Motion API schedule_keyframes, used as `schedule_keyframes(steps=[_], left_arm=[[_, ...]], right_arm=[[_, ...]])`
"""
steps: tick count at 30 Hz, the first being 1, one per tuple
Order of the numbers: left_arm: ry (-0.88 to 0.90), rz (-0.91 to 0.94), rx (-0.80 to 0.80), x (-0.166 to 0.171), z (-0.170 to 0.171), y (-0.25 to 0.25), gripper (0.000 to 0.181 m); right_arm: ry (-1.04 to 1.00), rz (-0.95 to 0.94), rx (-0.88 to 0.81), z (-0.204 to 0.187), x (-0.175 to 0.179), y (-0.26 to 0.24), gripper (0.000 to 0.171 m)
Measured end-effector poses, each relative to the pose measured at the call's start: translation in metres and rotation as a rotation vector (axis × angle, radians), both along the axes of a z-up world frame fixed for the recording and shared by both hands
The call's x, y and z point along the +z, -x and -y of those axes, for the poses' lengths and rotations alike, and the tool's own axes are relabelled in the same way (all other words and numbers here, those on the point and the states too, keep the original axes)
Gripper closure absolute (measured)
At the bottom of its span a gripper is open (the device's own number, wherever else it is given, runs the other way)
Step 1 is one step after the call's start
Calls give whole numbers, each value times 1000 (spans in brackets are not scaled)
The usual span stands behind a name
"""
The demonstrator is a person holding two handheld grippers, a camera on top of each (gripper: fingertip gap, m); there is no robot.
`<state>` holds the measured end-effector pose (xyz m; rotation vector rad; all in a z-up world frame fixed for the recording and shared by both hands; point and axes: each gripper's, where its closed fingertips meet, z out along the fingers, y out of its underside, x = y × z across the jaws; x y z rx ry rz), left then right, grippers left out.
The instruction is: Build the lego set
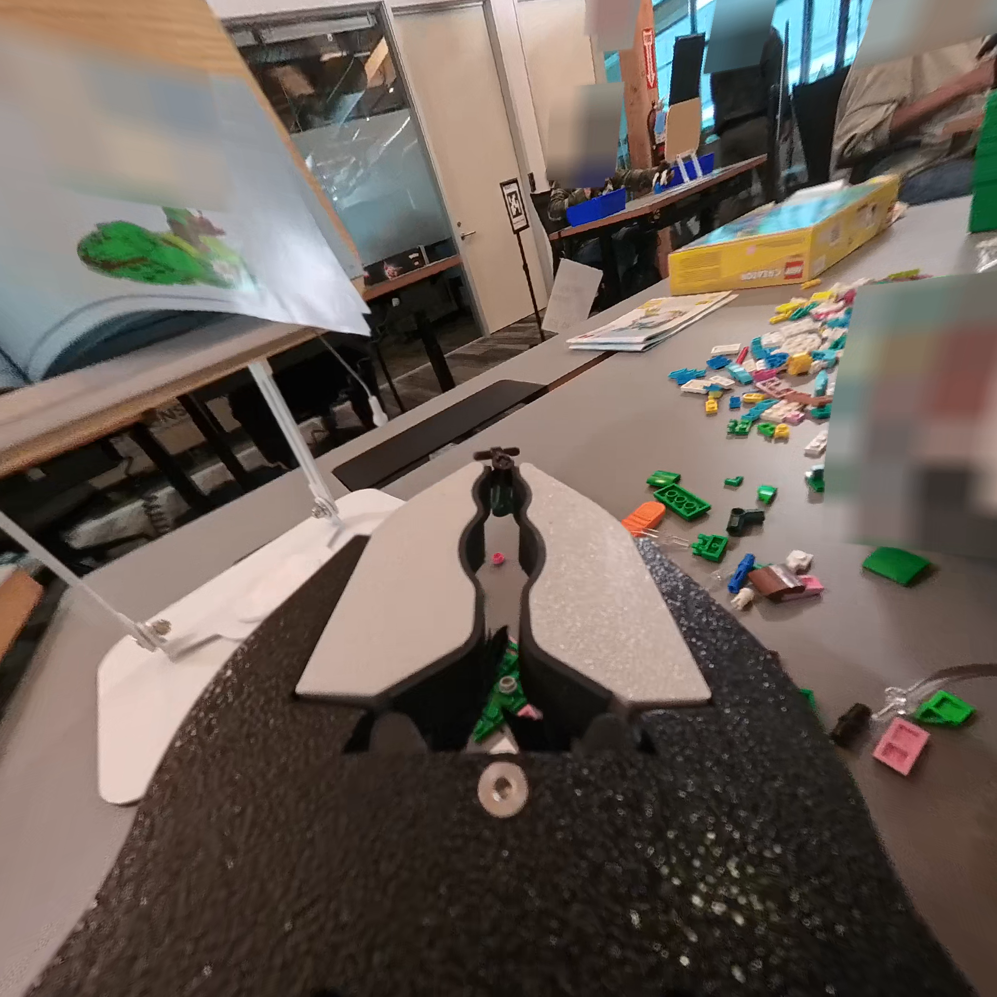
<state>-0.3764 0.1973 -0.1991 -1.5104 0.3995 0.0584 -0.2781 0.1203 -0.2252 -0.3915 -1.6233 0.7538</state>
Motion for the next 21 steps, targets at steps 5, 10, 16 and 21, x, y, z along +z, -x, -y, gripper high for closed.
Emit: schedule_keyframes(steps=[5, 10, 16, 21], left_arm=[[104, 325, -204, 1, 3, -2, 175], [233, 502, -428, 8, 19, -20, 175], [332, 553, -475, 23, 53, -58, 175], [474, 619, -263, -1, 76, -79, 175]], right_arm=[[54, -13, -20, -7, 5, 1, 170], [88, -27, -10, -7, 10, -1, 166], [270, 51, 62, -4, 16, -6, 158], [456, 275, 184, 7, 9, -9, 150]])
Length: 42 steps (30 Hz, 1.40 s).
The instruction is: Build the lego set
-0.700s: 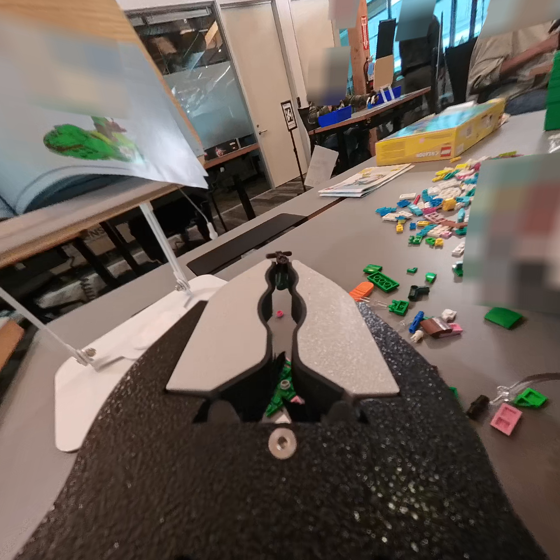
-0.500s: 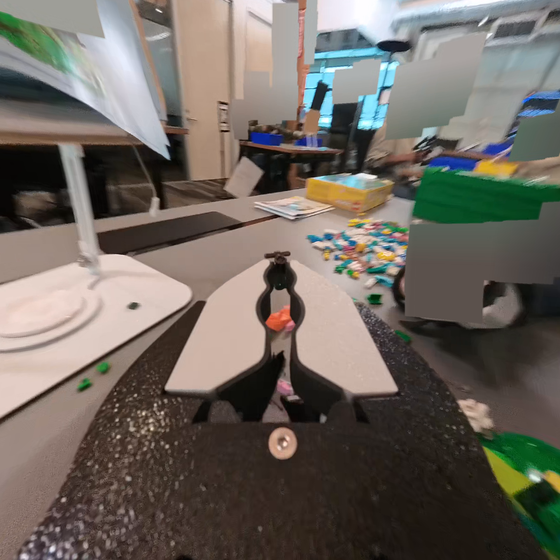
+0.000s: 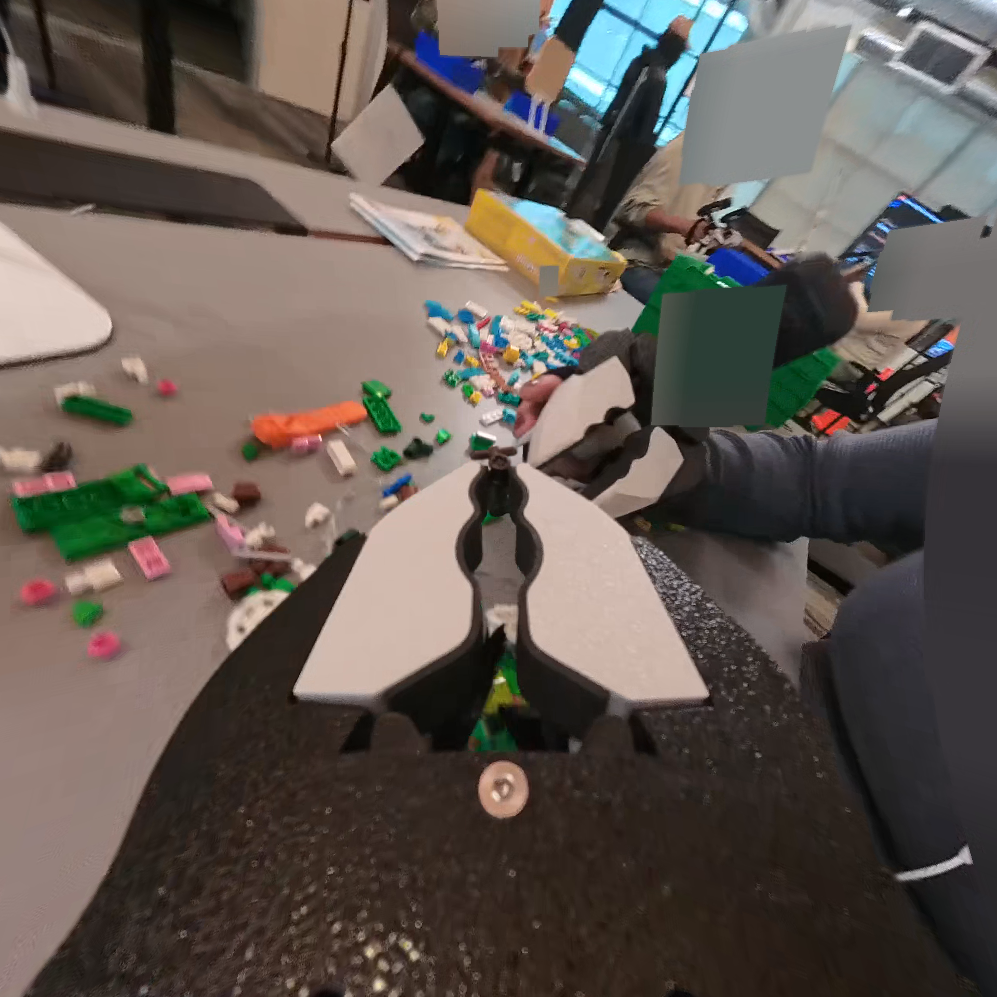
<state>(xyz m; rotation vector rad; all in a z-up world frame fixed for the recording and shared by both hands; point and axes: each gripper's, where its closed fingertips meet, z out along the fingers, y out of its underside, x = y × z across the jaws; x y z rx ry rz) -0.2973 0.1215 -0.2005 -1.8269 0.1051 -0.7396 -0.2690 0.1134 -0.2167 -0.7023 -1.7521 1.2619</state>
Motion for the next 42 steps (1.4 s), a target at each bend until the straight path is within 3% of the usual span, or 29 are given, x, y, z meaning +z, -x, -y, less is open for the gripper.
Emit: schedule_keyframes(steps=[5, 9, 16, 26, 33, 42], left_arm=[[63, -7, 86, -17, 22, -12, 174], [101, 11, 97, -29, 31, -10, 174], [172, -40, 82, -45, 40, -14, 175], [216, -91, 205, -53, 46, -5, 175], [209, -66, 209, -52, 47, -8, 175], [210, -58, 195, -55, 50, -8, 175]], right_arm=[[-9, 172, 142, 36, -16, -8, 141], [-126, 264, 84, 50, -32, -2, 137], [-116, 373, 64, 46, -44, 7, 135], [-10, 592, 104, 52, -58, 12, 156], [49, 579, 1, 57, -54, 14, 161], [-20, 586, -71, 59, -57, 15, 166]])
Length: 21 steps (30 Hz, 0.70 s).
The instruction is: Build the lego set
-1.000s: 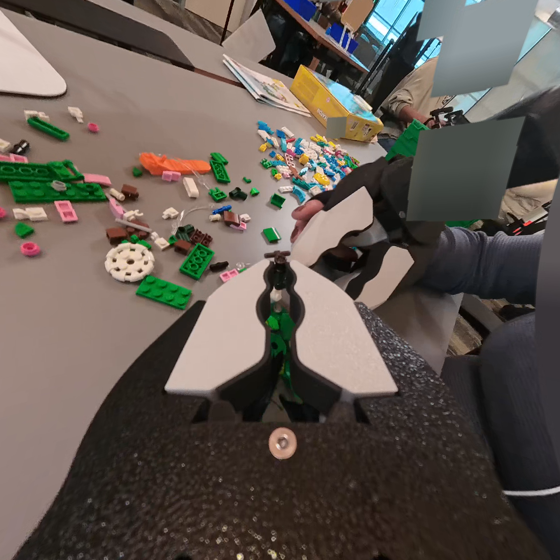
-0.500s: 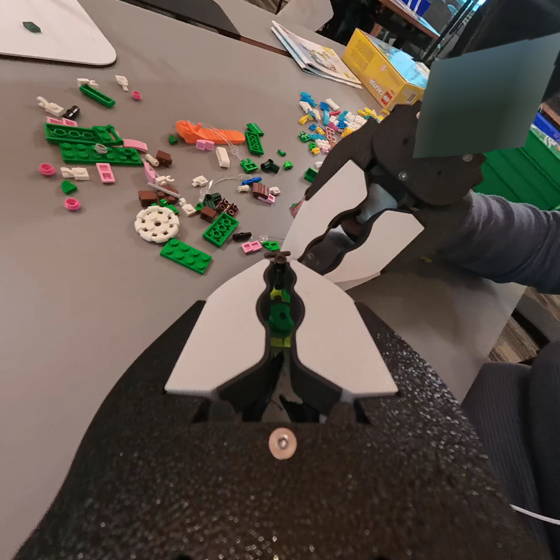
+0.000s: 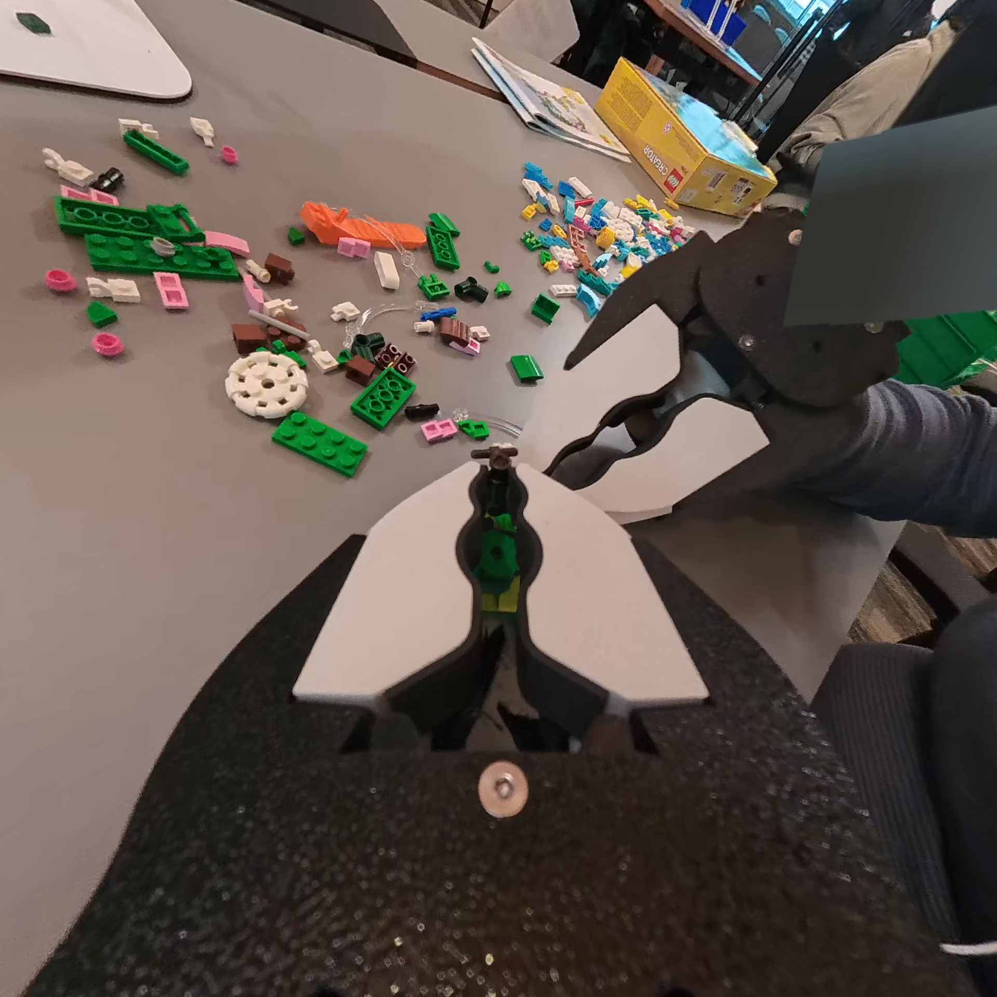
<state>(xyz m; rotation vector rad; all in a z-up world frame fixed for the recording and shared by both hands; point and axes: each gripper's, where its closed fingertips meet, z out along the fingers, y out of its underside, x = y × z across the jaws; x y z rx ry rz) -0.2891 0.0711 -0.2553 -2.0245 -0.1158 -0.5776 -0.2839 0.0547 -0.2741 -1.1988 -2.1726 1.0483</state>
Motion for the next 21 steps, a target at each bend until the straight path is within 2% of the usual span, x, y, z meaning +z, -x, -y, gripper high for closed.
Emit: schedule_keyframes(steps=[4, 8, 12, 15, 21], left_arm=[[-12, -24, -18, 1, 2, -1, 175], [-37, 8, -46, 7, 2, -6, 165], [-113, 86, -52, 28, 7, -7, 148], [-156, 40, -32, 37, 15, -3, 149], [-5, -80, -52, 3, 35, 1, 153]], right_arm=[[-21, 5, 6, 2, 1, -1, 166], [-60, -11, 10, 0, 2, 0, 167], [-74, -2, 25, -1, 2, 0, 166], [-90, 10, 36, -2, 1, 0, 166], [-133, 33, 76, -1, -1, -1, 167]])
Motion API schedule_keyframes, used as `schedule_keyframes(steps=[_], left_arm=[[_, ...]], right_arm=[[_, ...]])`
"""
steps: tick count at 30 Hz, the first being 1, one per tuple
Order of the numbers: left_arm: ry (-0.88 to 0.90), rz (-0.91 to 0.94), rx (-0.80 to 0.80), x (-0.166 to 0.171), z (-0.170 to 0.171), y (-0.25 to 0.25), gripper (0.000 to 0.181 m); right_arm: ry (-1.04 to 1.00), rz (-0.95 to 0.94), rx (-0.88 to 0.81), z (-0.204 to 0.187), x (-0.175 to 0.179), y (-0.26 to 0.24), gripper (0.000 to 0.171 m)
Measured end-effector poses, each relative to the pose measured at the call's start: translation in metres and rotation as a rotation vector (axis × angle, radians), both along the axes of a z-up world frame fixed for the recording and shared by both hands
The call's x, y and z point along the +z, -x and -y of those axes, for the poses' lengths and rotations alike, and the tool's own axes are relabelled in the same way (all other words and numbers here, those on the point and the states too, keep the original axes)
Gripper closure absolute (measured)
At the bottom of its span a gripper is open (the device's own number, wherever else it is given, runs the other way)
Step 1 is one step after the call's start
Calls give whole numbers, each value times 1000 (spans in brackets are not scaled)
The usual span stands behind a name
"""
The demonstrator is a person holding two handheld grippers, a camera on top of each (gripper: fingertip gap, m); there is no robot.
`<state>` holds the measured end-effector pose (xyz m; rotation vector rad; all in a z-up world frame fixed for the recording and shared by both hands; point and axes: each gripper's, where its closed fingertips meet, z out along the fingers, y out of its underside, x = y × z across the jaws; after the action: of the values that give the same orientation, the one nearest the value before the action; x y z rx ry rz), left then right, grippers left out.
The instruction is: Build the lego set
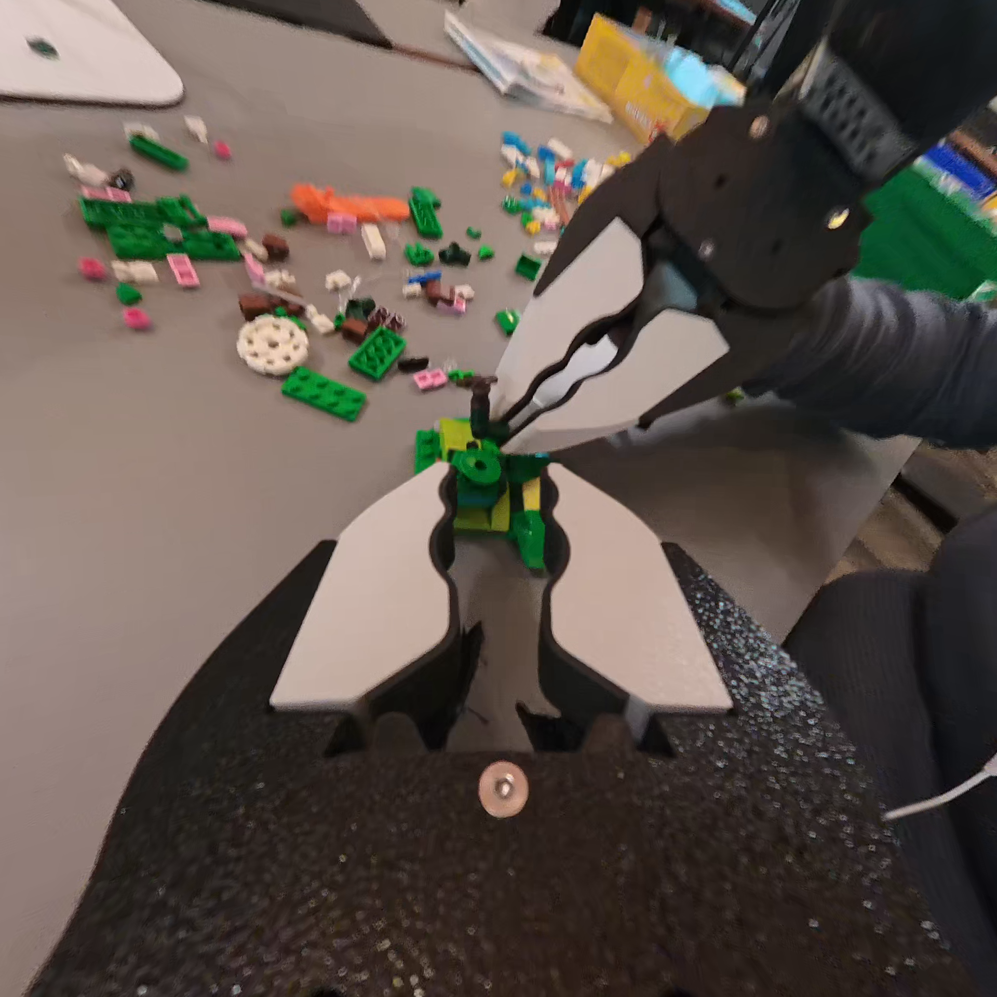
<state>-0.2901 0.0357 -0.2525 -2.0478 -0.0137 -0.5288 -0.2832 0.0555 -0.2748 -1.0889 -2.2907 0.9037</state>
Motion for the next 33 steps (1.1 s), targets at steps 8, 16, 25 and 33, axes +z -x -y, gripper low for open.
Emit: schedule_keyframes(steps=[8, 16, 25, 33], left_arm=[[31, -72, -2, -13, -1, 1, 161], [24, -127, -12, -14, -1, 1, 165], [27, -116, -11, -15, -3, -2, 165], [38, -92, -7, -15, -3, -2, 164]], right_arm=[[-82, 28, 63, 0, -2, 0, 166], [-113, 37, 140, 2, -1, -2, 166], [-162, 80, 272, 12, 2, -9, 171], [-123, 111, 265, 10, 2, -8, 171]])
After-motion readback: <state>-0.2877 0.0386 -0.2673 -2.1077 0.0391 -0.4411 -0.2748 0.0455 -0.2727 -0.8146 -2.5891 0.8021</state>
